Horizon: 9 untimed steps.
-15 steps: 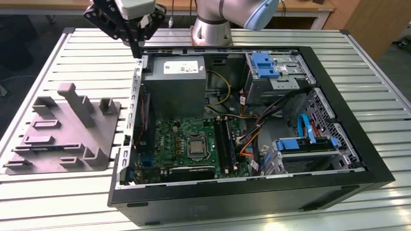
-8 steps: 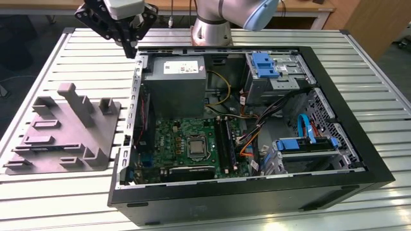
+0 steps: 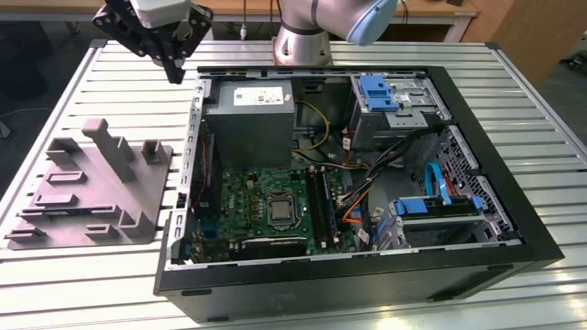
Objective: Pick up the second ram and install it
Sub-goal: 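Reach for the second ram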
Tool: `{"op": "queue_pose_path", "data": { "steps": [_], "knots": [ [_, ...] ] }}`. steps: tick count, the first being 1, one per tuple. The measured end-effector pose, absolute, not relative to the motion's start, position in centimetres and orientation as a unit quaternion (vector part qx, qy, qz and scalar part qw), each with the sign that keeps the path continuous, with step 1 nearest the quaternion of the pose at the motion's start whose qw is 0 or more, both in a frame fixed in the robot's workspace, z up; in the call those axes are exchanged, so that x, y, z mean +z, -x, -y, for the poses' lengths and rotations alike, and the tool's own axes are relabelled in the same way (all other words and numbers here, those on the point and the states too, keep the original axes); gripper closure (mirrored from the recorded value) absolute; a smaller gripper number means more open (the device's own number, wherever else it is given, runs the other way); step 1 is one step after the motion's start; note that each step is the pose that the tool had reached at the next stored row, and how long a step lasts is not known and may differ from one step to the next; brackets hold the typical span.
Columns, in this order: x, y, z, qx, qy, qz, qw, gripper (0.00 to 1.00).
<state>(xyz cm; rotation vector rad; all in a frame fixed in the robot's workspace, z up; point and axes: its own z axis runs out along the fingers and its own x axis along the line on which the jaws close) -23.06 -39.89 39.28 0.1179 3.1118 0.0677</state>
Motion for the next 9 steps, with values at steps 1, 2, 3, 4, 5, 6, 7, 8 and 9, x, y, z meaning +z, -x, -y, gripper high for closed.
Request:
{"op": "queue_pose_path", "data": {
  "steps": [1,2,3,4,5,6,7,8,9],
  "knots": [
    [39.3,23.2,39.9,0.022,-0.038,-0.999,0.013,0.9],
    [39.3,23.4,39.9,0.022,-0.038,-0.999,0.013,0.9],
    [39.3,23.6,39.9,0.022,-0.038,-0.999,0.013,0.9],
    [39.3,23.7,39.9,0.022,-0.038,-0.999,0.013,0.9],
    [39.3,23.9,39.9,0.022,-0.038,-0.999,0.013,0.9],
    [39.3,24.0,39.9,0.022,-0.038,-0.999,0.013,0.9],
    [39.3,24.1,39.9,0.022,-0.038,-0.999,0.013,0.9],
    [39.3,24.2,39.9,0.022,-0.038,-0.999,0.013,0.9],
    [39.3,24.4,39.9,0.022,-0.038,-0.999,0.013,0.9]
  ]
}}
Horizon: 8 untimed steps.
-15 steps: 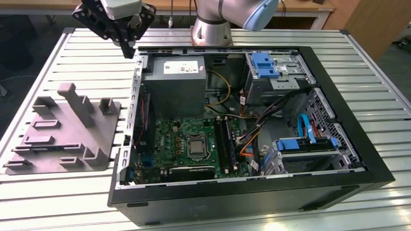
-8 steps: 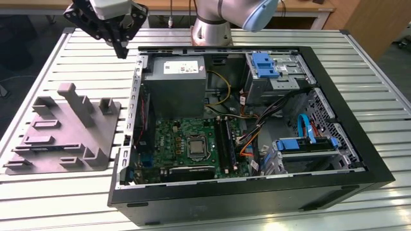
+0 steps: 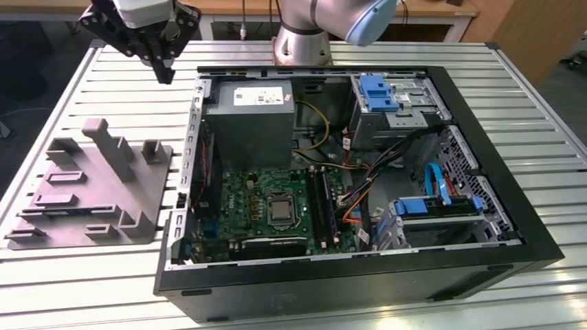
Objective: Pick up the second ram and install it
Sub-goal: 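Reach for the second ram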
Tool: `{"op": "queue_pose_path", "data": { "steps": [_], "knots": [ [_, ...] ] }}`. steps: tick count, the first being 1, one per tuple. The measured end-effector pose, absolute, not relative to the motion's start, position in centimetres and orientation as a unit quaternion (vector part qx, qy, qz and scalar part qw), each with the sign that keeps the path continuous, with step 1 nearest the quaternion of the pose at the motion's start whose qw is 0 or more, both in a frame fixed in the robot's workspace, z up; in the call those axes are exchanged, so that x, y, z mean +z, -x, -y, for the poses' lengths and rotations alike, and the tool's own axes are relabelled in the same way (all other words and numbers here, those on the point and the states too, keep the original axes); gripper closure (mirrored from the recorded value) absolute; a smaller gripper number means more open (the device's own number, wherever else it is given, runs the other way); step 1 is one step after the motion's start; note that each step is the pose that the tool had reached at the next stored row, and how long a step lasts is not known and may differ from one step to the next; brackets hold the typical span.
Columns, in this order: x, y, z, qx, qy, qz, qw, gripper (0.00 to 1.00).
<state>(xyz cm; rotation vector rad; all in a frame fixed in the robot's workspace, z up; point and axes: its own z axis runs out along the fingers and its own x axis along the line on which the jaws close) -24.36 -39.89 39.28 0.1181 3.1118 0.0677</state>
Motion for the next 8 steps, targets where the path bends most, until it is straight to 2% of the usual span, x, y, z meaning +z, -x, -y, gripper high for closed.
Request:
{"op": "queue_pose_path", "data": {
  "steps": [8],
  "knots": [
    [39.28,25.35,39.89,0.022,-0.038,-0.999,0.013,0.9]
  ]
}}
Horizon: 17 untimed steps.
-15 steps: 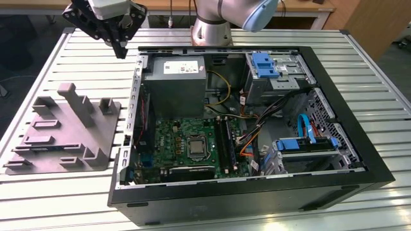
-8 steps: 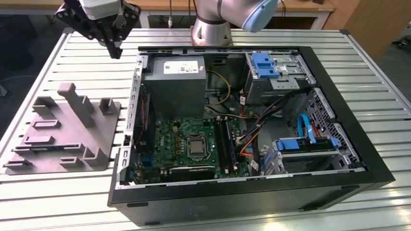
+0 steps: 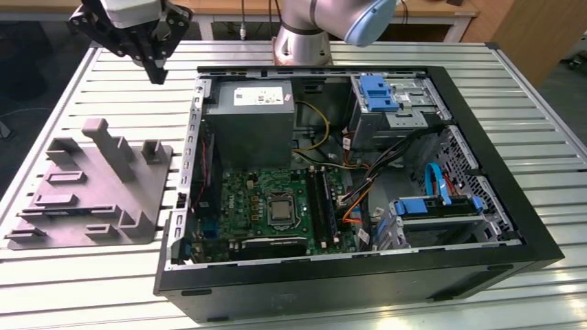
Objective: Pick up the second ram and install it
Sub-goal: 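Reach for the second ram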
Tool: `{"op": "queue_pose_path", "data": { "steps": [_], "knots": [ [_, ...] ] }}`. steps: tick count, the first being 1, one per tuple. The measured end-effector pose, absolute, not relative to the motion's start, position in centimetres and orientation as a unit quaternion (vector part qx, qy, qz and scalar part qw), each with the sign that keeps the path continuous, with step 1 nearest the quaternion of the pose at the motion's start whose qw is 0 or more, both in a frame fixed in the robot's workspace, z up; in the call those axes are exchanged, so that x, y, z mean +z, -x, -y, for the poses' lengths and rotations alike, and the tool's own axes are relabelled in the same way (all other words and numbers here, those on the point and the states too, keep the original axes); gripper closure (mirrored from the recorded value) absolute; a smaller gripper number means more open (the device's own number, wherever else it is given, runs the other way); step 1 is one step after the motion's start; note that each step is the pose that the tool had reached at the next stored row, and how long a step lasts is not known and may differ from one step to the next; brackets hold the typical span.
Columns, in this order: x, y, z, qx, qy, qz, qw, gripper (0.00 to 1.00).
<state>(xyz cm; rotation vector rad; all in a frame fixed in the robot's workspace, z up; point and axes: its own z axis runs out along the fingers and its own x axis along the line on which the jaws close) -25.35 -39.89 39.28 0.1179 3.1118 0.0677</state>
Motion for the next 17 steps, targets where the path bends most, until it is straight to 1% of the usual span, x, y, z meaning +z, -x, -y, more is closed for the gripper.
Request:
{"op": "queue_pose_path", "data": {
  "steps": [17],
  "knots": [
    [39.3,28.2,39.9,0.022,-0.038,-0.999,0.013,0.9]
  ]
}}
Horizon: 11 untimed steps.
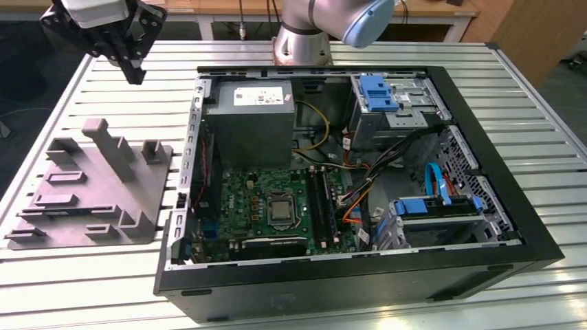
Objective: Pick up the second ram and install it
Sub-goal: 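Reach for the second ram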
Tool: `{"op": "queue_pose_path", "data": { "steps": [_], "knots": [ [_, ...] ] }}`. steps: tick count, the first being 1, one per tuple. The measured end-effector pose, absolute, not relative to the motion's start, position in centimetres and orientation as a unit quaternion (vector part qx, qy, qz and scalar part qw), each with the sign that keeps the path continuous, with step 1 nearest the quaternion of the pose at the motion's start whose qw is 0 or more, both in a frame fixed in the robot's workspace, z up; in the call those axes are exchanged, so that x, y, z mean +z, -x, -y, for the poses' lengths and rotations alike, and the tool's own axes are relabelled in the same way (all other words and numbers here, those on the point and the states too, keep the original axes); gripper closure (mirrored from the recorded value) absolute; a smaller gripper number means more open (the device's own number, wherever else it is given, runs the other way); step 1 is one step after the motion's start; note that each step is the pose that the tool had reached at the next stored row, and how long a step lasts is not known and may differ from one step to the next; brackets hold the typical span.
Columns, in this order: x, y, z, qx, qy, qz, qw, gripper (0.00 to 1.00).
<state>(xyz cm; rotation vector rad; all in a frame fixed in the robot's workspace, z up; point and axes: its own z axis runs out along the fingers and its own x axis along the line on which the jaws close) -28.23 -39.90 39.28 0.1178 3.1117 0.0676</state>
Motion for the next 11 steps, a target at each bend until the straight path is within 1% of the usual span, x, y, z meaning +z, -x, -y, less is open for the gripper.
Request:
{"op": "queue_pose_path", "data": {
  "steps": [11],
  "knots": [
    [39.3,30.4,39.9,0.022,-0.038,-0.999,0.014,0.9]
  ]
}}
